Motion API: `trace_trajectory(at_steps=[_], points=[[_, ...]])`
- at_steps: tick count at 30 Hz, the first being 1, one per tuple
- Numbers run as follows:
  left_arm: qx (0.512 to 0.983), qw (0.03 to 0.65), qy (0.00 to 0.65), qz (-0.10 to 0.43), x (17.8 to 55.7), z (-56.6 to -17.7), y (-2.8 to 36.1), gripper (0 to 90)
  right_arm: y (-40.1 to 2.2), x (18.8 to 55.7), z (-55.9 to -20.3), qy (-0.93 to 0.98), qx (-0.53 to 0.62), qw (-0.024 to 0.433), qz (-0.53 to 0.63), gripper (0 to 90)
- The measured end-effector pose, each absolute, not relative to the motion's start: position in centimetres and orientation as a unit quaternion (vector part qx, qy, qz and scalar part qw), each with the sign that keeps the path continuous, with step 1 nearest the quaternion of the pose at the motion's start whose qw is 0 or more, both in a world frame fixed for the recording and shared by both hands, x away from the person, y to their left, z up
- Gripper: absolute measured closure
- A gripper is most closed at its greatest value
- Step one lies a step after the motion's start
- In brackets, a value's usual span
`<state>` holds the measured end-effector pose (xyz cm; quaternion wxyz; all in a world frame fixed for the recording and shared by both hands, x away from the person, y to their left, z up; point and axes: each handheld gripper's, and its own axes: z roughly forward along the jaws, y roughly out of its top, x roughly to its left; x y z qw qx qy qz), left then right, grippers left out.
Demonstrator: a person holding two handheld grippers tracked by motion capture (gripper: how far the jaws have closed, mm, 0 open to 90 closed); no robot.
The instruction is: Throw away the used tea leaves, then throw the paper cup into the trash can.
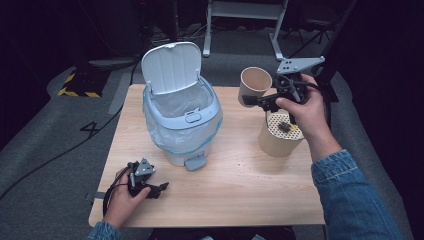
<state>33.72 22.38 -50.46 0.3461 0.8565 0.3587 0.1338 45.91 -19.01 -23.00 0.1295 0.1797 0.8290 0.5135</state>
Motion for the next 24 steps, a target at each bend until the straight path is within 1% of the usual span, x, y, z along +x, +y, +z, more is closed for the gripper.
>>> trace_trajectory(at_steps=[13, 24], points=[[0.855, 0.347, 0.36, 0.135, 33.7, -50.5, 22.4, 14.9, -14.3, 46.3, -22.6, 0.822, 0.156, 0.118, 0.534, 29.8], [0.856, 0.347, 0.359, 0.134, 33.7, -50.5, 22.4, 14.9, -7.9, 47.7, -23.1, 0.827, 0.144, 0.104, 0.534, 29.7]])
